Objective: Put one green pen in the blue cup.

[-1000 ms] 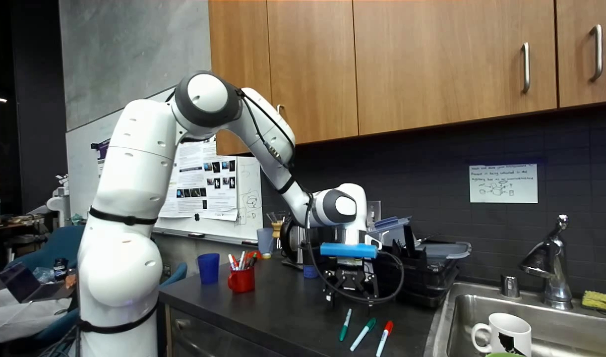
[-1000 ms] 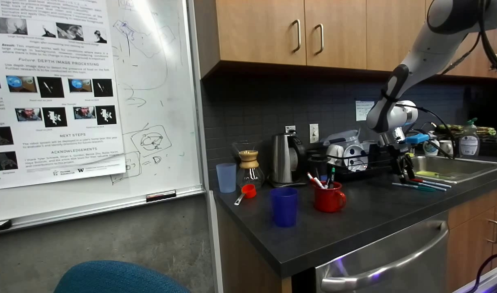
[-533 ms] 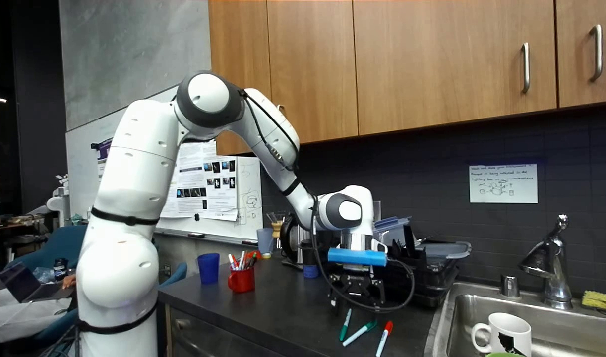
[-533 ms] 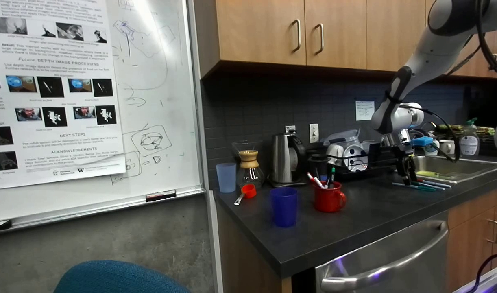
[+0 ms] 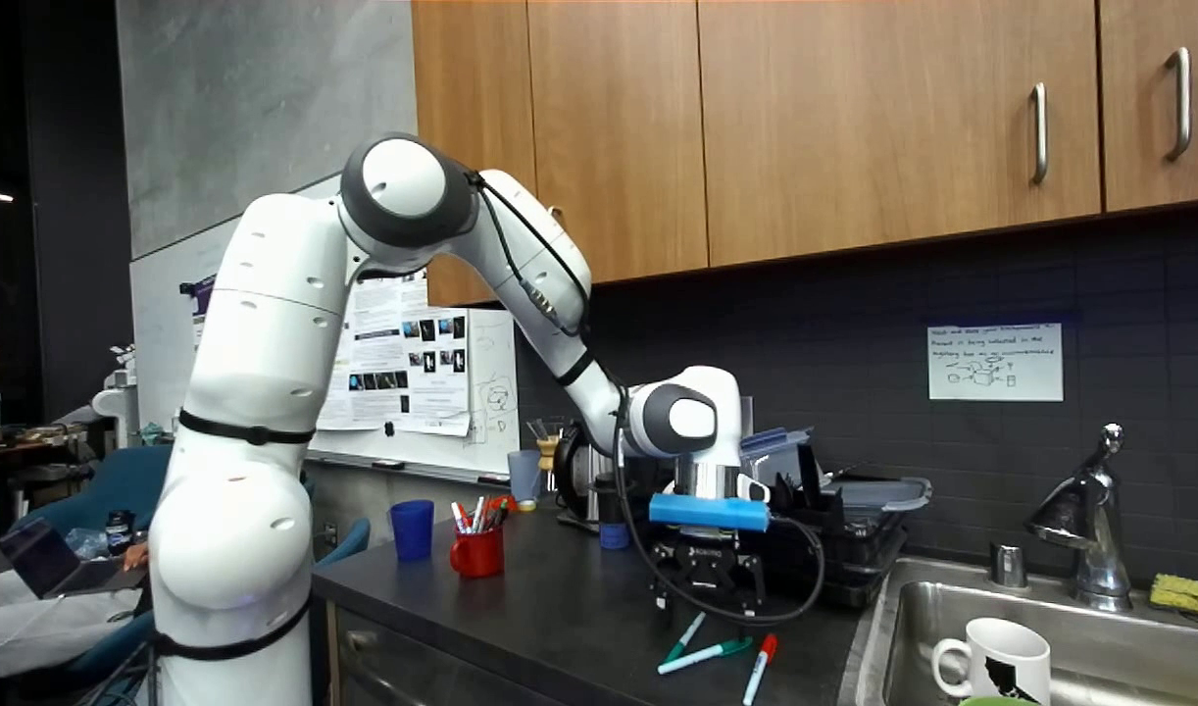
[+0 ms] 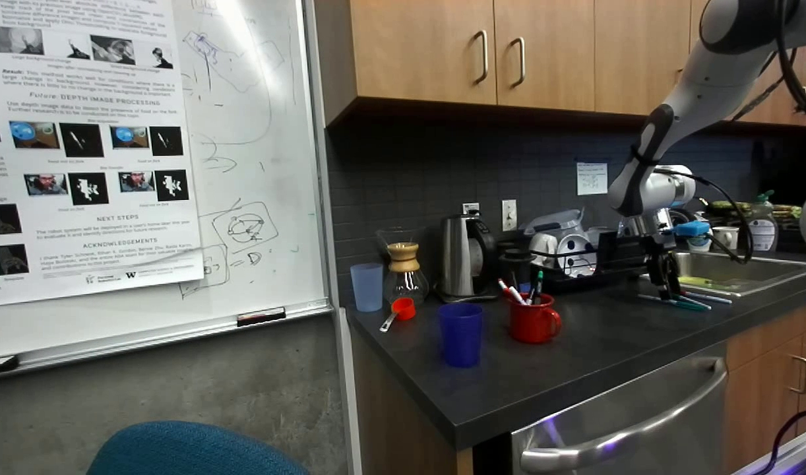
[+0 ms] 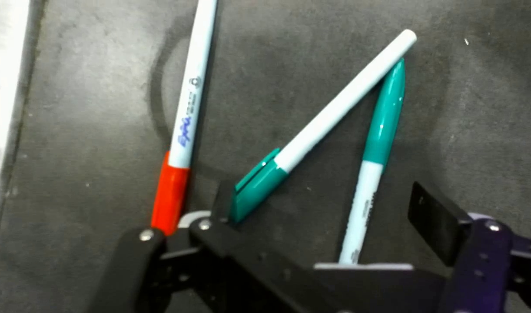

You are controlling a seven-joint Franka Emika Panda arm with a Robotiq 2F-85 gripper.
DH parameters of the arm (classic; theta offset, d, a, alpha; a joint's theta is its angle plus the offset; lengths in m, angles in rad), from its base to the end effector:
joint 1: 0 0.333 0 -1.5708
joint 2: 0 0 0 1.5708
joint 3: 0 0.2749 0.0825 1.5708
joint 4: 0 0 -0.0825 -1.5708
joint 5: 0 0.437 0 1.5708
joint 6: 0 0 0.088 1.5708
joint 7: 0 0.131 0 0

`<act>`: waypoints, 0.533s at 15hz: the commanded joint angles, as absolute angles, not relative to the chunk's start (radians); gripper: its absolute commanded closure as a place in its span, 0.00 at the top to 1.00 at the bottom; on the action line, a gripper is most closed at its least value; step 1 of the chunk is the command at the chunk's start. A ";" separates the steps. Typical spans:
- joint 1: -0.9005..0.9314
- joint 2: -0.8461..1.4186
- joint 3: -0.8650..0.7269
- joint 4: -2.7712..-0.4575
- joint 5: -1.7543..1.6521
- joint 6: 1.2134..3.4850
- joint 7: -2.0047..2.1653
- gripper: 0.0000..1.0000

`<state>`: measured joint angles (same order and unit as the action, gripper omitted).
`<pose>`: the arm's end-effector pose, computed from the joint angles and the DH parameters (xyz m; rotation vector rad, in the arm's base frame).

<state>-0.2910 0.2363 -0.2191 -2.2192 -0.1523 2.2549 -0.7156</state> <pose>0.4709 -0.2783 0.1531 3.0613 0.4854 -0.3940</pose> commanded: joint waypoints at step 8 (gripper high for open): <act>-0.287 0.059 -0.228 -2.427 -0.177 2.427 -0.711 1.00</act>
